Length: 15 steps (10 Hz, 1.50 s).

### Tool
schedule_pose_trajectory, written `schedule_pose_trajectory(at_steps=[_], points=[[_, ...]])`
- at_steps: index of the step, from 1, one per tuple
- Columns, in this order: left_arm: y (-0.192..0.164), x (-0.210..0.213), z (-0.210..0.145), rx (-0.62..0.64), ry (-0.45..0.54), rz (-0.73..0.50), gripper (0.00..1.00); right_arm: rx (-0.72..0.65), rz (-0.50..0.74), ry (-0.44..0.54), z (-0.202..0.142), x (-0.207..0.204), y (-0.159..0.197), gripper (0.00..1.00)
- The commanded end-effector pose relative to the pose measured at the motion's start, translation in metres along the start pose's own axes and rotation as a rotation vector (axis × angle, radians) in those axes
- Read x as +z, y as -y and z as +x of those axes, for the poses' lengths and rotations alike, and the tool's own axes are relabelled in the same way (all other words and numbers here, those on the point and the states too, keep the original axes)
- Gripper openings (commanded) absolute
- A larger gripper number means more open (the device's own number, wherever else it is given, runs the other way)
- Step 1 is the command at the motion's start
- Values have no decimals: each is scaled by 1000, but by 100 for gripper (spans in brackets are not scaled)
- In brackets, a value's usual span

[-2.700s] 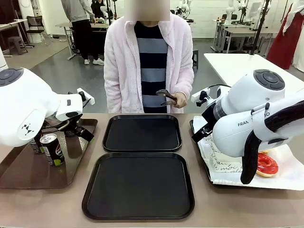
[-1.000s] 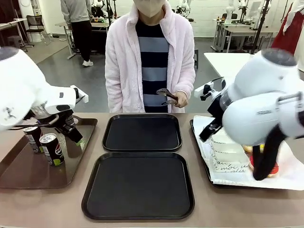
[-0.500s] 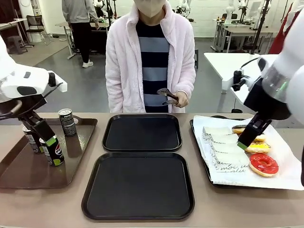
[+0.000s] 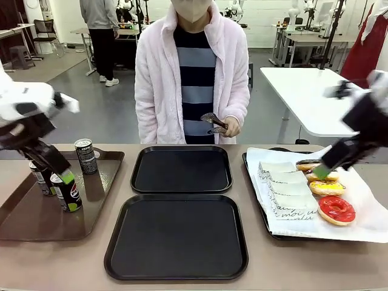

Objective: Set up donuts and drinks on trays.
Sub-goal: Pick up one Pepsi coke and place it on the Flat Tray.

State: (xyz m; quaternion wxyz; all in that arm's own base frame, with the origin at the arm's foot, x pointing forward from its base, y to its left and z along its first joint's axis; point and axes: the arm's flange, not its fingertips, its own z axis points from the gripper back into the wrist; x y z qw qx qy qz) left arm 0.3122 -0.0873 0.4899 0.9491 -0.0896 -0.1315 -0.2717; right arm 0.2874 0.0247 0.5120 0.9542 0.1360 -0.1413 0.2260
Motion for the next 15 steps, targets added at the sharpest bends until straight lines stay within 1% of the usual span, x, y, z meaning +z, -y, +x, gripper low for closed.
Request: schedule_pose_trajectory(at_steps=[1,2,3,4,5,6,7,8,9,13,15], points=[[-59,6,-29,179,133,-422,100,-521,386,230,-64,10,86,100],[-82,3,-40,236,194,-583,100,-674,460,241,-86,13,133,100],[-106,1,-49,280,264,-723,100,-768,523,264,-101,16,168,100],[-132,1,-62,338,332,-804,100,-825,569,285,-114,24,194,100],[-157,3,-80,400,393,-857,100,-824,608,331,-125,39,210,100],[-178,4,-96,450,445,-894,100,-850,631,410,-137,60,228,100],[-189,6,-109,485,472,-895,100,-861,656,479,-146,78,238,100],[-197,4,-115,514,477,-883,100,-854,671,505,-151,91,244,100],[-204,4,-122,533,473,-875,100,-846,671,491,-153,96,246,100],[-218,5,-136,595,466,-821,100,-807,642,274,-149,92,248,100],[-212,6,-135,620,456,-792,100,-807,624,237,-151,88,247,100]])
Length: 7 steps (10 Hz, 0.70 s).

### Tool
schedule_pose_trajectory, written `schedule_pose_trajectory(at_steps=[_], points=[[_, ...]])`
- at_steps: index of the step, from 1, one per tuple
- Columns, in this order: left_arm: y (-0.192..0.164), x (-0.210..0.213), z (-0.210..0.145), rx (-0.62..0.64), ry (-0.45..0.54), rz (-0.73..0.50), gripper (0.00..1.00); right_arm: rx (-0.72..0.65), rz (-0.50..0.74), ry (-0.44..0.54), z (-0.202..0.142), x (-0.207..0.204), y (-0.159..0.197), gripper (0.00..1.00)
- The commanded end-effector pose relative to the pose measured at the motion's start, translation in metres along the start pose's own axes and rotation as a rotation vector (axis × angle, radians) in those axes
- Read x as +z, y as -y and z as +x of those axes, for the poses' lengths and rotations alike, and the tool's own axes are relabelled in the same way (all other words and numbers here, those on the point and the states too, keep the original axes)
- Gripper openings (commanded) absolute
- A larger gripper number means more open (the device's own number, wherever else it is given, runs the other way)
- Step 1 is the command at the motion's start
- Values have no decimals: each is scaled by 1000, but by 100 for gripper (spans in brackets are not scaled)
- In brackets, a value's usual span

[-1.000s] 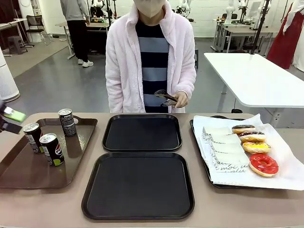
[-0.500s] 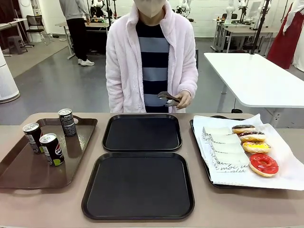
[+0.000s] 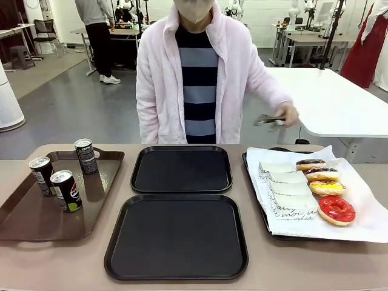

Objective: Set up donuts and drinks on trays.
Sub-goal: Pick up one Pepsi coke and place it on the Flat Tray.

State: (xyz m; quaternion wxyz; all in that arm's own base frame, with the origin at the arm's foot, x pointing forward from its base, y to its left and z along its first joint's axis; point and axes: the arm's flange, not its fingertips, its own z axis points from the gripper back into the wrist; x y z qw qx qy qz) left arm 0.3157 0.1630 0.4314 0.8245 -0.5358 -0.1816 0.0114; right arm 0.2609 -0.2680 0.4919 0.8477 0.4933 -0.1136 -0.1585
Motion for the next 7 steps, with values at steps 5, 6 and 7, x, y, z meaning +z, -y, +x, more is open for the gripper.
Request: schedule_pose_trajectory(at_steps=[5,6,7], points=[[1,0,1,-1,0,11,100,0,-15,-8,-1,0,2,100],[1,0,1,-1,0,11,100,0,-15,-8,-1,0,2,100],[1,0,1,-1,0,11,100,0,-15,-8,-1,0,2,100]])
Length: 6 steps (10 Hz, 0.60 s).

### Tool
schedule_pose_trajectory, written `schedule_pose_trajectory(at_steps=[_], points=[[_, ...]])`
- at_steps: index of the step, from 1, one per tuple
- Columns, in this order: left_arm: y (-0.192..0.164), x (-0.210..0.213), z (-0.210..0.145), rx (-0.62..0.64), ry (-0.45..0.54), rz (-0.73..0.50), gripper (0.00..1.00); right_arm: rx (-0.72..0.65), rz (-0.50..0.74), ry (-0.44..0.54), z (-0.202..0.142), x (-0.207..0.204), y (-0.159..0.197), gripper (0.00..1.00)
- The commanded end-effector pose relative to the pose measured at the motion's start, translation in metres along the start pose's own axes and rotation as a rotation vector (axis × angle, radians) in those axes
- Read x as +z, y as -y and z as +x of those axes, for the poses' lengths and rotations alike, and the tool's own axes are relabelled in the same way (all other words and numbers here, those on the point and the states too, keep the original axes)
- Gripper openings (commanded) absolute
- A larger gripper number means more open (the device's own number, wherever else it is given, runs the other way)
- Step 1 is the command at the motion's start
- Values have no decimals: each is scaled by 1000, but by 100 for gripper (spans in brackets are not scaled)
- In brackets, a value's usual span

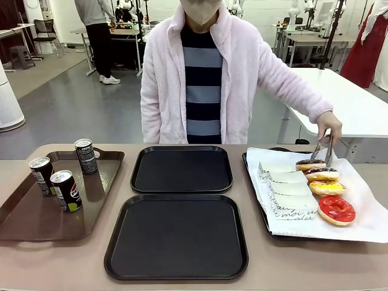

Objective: Set up donuts and drinks on trays.
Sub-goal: Pick up one Pepsi coke and place it on the Flat Tray.

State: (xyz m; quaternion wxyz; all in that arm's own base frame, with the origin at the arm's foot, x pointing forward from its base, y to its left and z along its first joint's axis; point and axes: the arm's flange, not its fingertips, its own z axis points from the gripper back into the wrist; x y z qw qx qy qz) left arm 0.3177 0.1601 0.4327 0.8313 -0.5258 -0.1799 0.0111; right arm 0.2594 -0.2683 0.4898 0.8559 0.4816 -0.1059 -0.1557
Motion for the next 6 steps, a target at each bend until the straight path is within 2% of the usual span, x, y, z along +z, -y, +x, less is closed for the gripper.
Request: schedule_pose_trajectory(at_steps=[1,6], points=[[-1,2,-1,1,5,-13,100,-3,15,6,0,0,-1,100],[-1,2,-1,1,5,-13,100,-3,15,6,0,0,-1,100]])
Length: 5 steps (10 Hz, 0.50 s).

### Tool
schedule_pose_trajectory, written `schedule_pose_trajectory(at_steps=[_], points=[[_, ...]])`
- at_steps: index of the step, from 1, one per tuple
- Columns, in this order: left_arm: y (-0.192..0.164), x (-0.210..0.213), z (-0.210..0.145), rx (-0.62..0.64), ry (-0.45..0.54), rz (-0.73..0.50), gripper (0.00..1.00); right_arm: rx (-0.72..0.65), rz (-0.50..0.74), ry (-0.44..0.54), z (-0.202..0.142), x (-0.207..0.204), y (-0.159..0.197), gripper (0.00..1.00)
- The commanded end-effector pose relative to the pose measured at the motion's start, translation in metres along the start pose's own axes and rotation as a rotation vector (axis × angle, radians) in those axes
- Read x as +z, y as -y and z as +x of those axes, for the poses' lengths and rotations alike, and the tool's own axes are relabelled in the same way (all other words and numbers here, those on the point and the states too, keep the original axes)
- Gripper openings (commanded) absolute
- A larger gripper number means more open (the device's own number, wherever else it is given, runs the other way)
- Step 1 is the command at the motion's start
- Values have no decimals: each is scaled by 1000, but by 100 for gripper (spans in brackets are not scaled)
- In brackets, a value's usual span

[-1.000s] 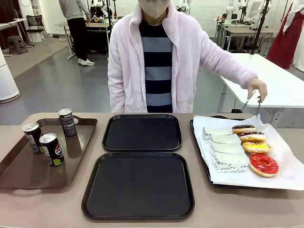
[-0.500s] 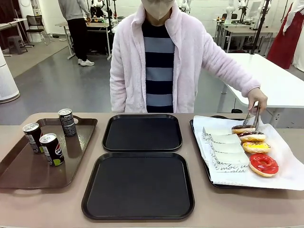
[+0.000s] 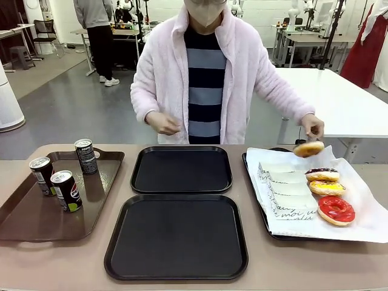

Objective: Set up donuts and drinks on trays.
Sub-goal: Pick up one Pepsi coke and place it on the Flat Tray.

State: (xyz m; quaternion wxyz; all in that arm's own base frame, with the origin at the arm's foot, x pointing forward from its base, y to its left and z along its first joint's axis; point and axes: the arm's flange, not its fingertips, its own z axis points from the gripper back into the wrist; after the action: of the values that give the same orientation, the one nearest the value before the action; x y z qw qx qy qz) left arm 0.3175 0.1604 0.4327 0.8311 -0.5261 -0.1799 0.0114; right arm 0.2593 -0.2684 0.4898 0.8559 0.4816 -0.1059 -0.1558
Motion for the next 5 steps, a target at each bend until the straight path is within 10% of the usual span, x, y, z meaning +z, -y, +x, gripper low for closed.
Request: schedule_pose_trajectory(at_steps=[1,5], points=[[-1,2,-1,1,5,-12,100,-3,15,5,0,0,-1,100],[24,1,16,-15,-11,71,100,-3,15,5,0,0,-1,100]])
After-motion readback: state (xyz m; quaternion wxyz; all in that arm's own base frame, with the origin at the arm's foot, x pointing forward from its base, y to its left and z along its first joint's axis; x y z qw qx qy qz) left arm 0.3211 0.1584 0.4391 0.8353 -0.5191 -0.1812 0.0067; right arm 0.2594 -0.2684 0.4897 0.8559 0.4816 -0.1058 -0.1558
